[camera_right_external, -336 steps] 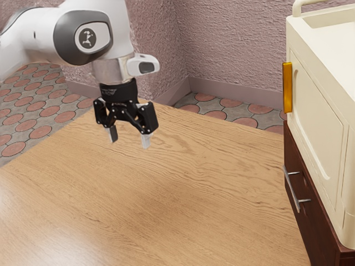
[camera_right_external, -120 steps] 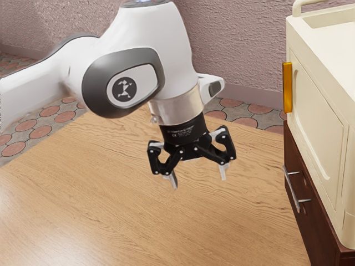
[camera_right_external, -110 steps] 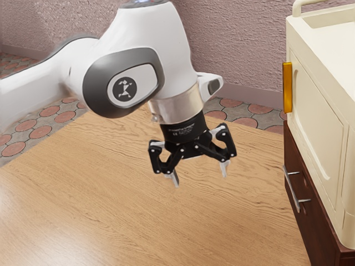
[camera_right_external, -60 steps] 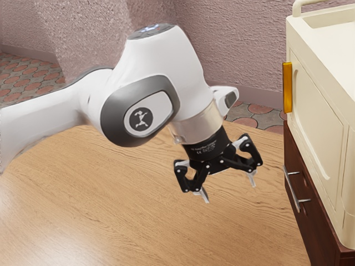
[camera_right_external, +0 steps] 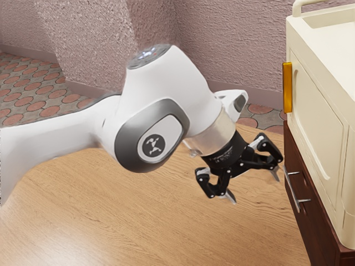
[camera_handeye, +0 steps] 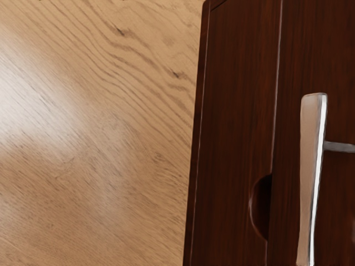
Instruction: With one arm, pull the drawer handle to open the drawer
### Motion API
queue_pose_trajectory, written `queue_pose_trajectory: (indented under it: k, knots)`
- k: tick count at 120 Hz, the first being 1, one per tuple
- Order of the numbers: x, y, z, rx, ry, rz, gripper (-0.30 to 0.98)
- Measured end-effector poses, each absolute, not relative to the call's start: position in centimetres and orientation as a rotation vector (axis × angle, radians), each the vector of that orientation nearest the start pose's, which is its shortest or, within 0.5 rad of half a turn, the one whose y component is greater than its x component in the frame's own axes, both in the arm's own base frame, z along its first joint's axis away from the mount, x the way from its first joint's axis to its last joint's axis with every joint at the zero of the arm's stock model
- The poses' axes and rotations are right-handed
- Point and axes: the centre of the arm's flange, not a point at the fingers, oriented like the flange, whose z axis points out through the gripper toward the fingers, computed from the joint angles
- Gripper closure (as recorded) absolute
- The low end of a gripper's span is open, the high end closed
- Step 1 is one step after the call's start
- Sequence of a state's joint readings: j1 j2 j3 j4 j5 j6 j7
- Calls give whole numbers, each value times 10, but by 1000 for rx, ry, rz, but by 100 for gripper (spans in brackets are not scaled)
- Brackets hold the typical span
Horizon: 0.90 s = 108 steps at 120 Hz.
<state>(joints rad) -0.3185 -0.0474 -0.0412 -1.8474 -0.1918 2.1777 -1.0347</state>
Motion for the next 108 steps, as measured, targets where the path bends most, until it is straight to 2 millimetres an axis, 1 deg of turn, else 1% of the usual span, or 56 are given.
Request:
queue_pose_trajectory:
  k: [10, 23, 42, 70, 108]
  knots:
    - [542, -219, 579, -3276, -1275, -341, 0]
    - [542, -227, 570, -3290, -1252, -348, 0]
    - [544, -234, 565, -3306, -1230, -367, 0]
    - [546, -234, 557, -3310, -1223, -383, 0]
    - [552, -230, 553, -3312, -1234, -413, 0]
